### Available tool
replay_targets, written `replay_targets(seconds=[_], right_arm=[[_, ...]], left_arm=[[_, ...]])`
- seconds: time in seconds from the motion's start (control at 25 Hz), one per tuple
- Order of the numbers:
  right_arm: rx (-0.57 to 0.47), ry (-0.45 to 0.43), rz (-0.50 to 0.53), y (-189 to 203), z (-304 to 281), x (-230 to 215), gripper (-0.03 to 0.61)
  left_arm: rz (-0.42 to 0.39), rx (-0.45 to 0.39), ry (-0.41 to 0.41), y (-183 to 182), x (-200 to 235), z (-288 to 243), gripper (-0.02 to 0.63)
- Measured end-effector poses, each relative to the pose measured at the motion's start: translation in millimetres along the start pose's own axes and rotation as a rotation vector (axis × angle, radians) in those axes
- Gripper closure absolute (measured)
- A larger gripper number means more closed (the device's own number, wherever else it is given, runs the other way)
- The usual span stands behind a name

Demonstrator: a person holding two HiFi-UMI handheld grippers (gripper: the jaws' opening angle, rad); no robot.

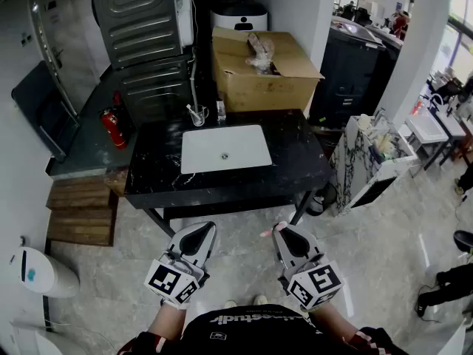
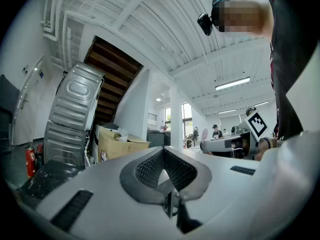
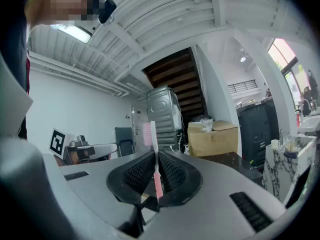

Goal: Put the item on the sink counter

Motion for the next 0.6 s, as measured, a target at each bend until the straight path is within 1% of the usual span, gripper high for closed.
replay_targets(seconds=[0.36,0.6], right_arm=[[0.001,0.001,-0.005,1.8,3.1,-0.2,0.526],[-0.016,0.0,-0.006,2.2,4.8,2.2,0.526]], left_arm=[[-0.006,0.001,-0.001,-0.2,-3.7,0.6,0.598],[-0.005,0.005,-0.007,1.2,-4.1,4.1,0.598]])
Point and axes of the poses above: the fingertips, and each gripper's own axes: z backward along the fingers, x to its left, y out of its underside, the point moved 7 cm from there along z, backward along the fingers, and after that the axes turned 2 degrees about z, right-handed, at the moved point
